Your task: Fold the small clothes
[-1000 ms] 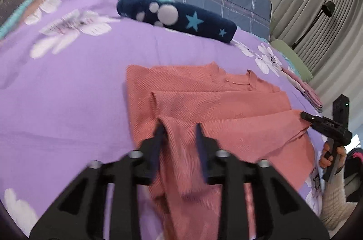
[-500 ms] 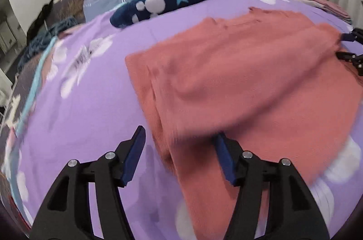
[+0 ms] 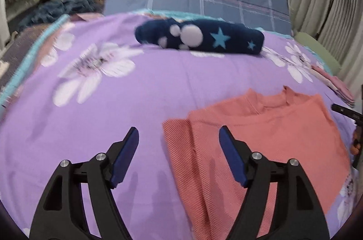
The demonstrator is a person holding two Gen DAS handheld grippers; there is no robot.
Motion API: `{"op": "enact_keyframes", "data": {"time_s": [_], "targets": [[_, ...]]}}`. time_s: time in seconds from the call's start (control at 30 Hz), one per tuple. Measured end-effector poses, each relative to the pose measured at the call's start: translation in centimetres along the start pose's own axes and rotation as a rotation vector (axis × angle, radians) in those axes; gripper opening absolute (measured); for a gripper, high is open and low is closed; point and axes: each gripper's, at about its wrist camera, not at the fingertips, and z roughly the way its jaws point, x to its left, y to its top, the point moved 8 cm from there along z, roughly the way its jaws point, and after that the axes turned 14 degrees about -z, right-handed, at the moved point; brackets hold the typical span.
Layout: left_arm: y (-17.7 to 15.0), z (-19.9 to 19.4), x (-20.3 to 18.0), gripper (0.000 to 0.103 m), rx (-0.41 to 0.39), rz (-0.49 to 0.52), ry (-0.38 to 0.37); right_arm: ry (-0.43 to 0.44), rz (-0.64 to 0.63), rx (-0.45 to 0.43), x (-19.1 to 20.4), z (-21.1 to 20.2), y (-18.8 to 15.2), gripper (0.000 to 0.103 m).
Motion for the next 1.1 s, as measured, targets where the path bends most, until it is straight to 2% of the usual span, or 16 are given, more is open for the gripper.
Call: {"op": "enact_keyframes", "data": {"time_s": [0.07, 0.17, 0.27, 0.37, 0.5, 0.53, 0.57, 0.6, 0.63, 0.73, 0.77, 0.87, 1.0, 1.1], "targets": [[-0.2, 0.8, -0.9, 0.072, 0.016, 0.025, -0.014, 0.048, 0.026, 0.0, 0.2, 0.6, 0.4, 0.024], [-0.3, 2.0, -2.5, 0.062, 0.041, 0.087, -0.02, 0.055, 0.007, -0.009, 1.0, 1.2, 1.5, 0.023], [-0.3, 3.1, -2.8, 0.061, 0.06, 0.128, 0.026, 0.075, -0.024, 0.005, 2.1, 2.2, 2.6, 0.023], [-0.8, 4.1, -2.2, 0.061, 0.077, 0.141, 0.087, 0.063, -0.035, 0.027, 2.2, 3.3, 3.2, 0.04], [-1.2, 4.2, -1.8, 0.061, 0.061, 0.145, 0.092, 0.057, -0.057, 0.035, 2.6, 4.3, 3.3, 0.04], [-1.1, 4.1, -1.9, 0.061, 0.055, 0.146, 0.088, 0.052, -0.063, 0.037, 2.6, 4.5, 3.3, 0.036], [-1.1, 4.1, -1.9, 0.06, 0.047, 0.147, 0.083, 0.047, -0.071, 0.037, 2.6, 4.6, 3.2, 0.02], [-0.9, 3.9, -2.0, 0.051, 0.036, 0.149, 0.079, 0.041, -0.076, 0.036, 2.6, 4.7, 3.3, 0.009], [-0.8, 3.7, -2.3, 0.036, 0.026, 0.16, 0.066, 0.029, -0.075, 0.024, 2.5, 4.5, 3.3, 0.008], [-0.6, 3.3, -3.0, 0.011, 0.016, 0.183, 0.049, 0.032, -0.071, -0.029, 2.6, 3.3, 3.8, 0.006], [-0.7, 3.1, -3.3, 0.006, 0.016, 0.196, 0.043, 0.032, -0.074, -0.042, 2.7, 2.9, 4.0, 0.006], [-0.3, 2.2, -3.7, 0.003, -0.015, 0.204, 0.05, 0.025, -0.088, -0.069, 2.9, 1.8, 4.3, 0.005], [1.7, -1.3, -4.5, 0.003, -0.123, 0.178, 0.01, 0.04, -0.073, -0.151, 3.0, -0.7, 5.8, 0.005], [3.9, -2.6, -4.9, 0.003, -0.185, 0.18, 0.021, 0.017, -0.064, -0.197, 2.6, -1.5, 7.5, 0.005]]}}
